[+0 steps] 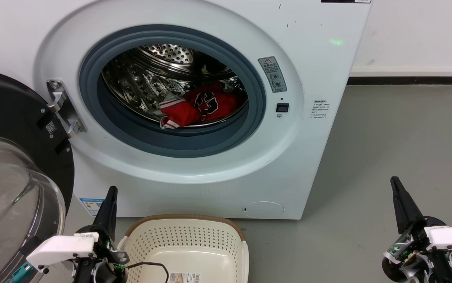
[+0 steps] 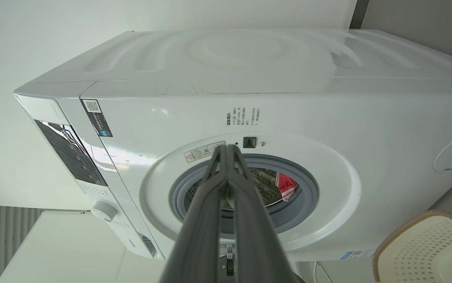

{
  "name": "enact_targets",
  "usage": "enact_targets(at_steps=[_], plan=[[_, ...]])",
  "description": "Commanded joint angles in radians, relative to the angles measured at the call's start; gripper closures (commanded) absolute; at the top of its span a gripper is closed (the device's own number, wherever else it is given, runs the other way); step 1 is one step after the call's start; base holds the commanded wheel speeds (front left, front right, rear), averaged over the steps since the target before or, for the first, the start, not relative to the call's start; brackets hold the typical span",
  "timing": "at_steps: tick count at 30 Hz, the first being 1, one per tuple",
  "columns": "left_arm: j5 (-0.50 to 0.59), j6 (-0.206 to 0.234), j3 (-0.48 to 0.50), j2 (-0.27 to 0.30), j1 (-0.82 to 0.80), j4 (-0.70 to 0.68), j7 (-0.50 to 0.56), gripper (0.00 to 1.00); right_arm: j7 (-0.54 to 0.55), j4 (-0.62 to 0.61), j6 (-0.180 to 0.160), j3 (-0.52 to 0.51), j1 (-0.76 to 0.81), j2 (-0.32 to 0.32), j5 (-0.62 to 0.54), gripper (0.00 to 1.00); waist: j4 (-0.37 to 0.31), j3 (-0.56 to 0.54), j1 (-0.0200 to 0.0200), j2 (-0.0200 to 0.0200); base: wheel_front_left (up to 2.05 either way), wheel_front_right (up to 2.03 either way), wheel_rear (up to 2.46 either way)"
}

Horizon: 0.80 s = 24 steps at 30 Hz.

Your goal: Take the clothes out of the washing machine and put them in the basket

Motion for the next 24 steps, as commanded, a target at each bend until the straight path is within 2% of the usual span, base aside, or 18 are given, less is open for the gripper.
enact_targets(at_steps=[1,21,22,24], plan=[[-0.002,-0.004,0.002,-0.001,-0.006,-0.001,0.002,1.0,0.001,0.001,0.0,0.001,-0.013,0.003,-0.005,1.0,0.0,0.0,0.0,0.0,0.0,0.0,0.0],[-0.002,-0.004,0.002,-0.001,-0.006,-0.001,0.002,1.0,0.001,0.001,0.0,0.001,-0.013,0.003,-0.005,1.0,0.0,0.0,0.0,0.0,0.0,0.0,0.0],[0.0,0.0,0.0,0.0,0.001,0.003,0.0,0.0,0.0,0.002,0.0,0.0,0.002,0.0,0.0,0.0,0.0,0.0,0.0,0.0,0.0,0.0,0.0],[0.001,0.0,-0.004,-0.002,0.01,0.016,-0.002,0.0,-0.002,0.013,0.0,0.001,0.011,0.0,-0.001,0.0,0.0,0.0,0.0,0.0,0.0,0.0,0.0]])
